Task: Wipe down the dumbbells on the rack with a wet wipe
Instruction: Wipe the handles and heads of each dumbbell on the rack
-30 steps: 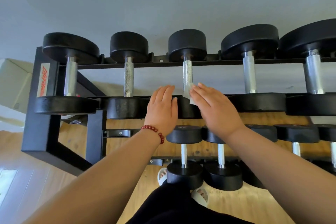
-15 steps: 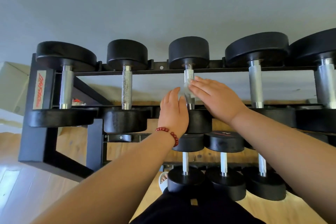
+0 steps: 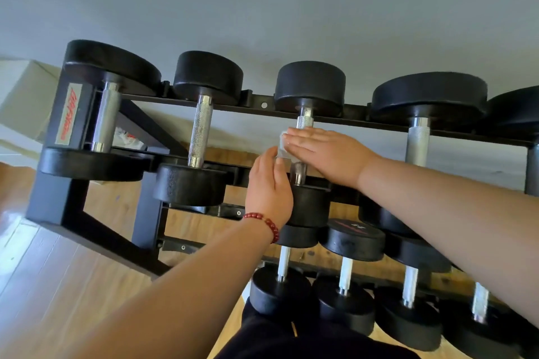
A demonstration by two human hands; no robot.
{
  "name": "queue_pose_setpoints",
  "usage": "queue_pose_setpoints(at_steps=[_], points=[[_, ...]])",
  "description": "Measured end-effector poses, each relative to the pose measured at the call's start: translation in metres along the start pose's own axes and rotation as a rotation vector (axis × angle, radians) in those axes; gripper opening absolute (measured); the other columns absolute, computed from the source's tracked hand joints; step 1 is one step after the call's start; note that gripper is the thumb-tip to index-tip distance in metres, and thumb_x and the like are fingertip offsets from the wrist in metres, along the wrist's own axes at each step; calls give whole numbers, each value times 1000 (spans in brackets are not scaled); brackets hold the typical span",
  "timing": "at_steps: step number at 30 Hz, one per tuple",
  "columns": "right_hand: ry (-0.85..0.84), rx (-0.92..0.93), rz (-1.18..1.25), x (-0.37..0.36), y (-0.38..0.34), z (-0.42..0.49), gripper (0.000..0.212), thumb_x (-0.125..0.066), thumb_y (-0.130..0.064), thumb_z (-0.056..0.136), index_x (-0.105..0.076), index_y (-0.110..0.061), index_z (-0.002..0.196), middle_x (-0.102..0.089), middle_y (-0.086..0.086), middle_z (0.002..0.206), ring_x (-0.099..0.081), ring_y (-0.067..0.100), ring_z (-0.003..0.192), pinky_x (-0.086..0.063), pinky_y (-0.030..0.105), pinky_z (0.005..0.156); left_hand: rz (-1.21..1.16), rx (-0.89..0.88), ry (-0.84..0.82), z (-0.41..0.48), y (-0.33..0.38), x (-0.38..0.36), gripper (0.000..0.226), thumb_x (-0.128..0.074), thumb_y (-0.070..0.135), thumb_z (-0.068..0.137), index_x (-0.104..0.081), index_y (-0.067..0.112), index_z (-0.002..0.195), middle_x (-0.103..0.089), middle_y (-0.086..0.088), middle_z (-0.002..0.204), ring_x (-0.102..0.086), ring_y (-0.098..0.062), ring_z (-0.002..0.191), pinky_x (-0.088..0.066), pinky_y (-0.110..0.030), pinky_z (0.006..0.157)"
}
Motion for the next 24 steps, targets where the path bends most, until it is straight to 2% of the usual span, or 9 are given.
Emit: queue_pose_setpoints(at_steps=[2, 6, 8, 10, 13, 17, 19, 22, 24], points=[[22, 55, -65, 4, 11, 2, 62, -72, 10, 78, -53, -4, 136, -51, 14, 142, -45, 26, 132, -25, 44, 107, -1, 16, 2, 0, -2, 0, 44, -26, 31, 105, -36, 20, 147, -39, 3, 149, -36, -10, 136, -28, -29, 115], [33, 199, -71, 3, 0, -8, 54, -60, -2, 84, -52, -7, 138, -53, 11, 141, -40, 15, 130, -23, 31, 111, 4, 18, 18, 0, -2, 0, 44, -27, 31, 105, -36, 20, 147, -38, 3, 149, -35, -9, 136, -26, -25, 113], [7, 298, -137, 4, -2, -8, 54, -59, 0, 84, -52, -7, 137, -54, 10, 140, -47, 18, 129, -27, 37, 109, 20, 14, 33, 0, -2, 0, 44, -28, 31, 105, -37, 19, 146, -40, 2, 148, -35, -9, 135, -26, -23, 112], [6, 226, -171, 7, 14, 3, 60, -60, 11, 84, -48, -5, 140, -47, 13, 146, -40, 23, 136, -21, 44, 111, 29, 14, 51, 0, -3, 1, 44, -28, 30, 105, -39, 18, 145, -41, 2, 147, -36, -9, 134, -27, -23, 111], [46, 76, -143, 6, 24, 7, 67, -54, 11, 85, -36, -5, 147, -34, 12, 154, -21, 20, 141, -10, 41, 114, 23, 40, 78, 0, -5, 3, 44, -29, 31, 104, -40, 19, 145, -41, 3, 147, -36, -9, 134, -25, -20, 108], [-86, 311, -40, -13, 1, -15, 58, -53, 3, 89, -41, -7, 145, -39, 11, 152, -36, 26, 140, -26, 44, 113, 42, 76, 113, -2, -8, 5, 44, -30, 32, 104, -42, 17, 144, -43, 2, 146, -37, -11, 135, -25, -21, 107], [-65, 367, -76, -7, 6, -10, 52, -48, 2, 90, -47, -5, 141, -45, 13, 147, -42, 27, 136, -32, 46, 111, 60, 77, 117, -2, -6, 5, 43, -30, 32, 104, -43, 17, 142, -45, 2, 145, -38, -12, 134, -26, -21, 106], [27, 186, -104, 2, 23, 6, 58, -53, 9, 84, -46, -3, 141, -45, 15, 147, -36, 25, 137, -22, 40, 115, 72, 73, 83, -1, -5, 4, 41, -31, 33, 104, -47, 17, 139, -50, 1, 140, -44, -12, 129, -30, -21, 101], [42, 174, -72, -5, 17, 2, 55, -41, 4, 89, -42, -3, 143, -42, 15, 149, -37, 28, 139, -16, 33, 120, 74, 79, 21, -2, -9, 2, 41, -33, 35, 104, -48, 18, 138, -52, 2, 137, -46, -12, 127, -32, -23, 100]])
Point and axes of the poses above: each hand's wrist, its own z-axis towards the middle knuckle, its own x-axis out of the back of the hand, y = z × x, the point moved 9 cm from there along z, towards the middle knuckle
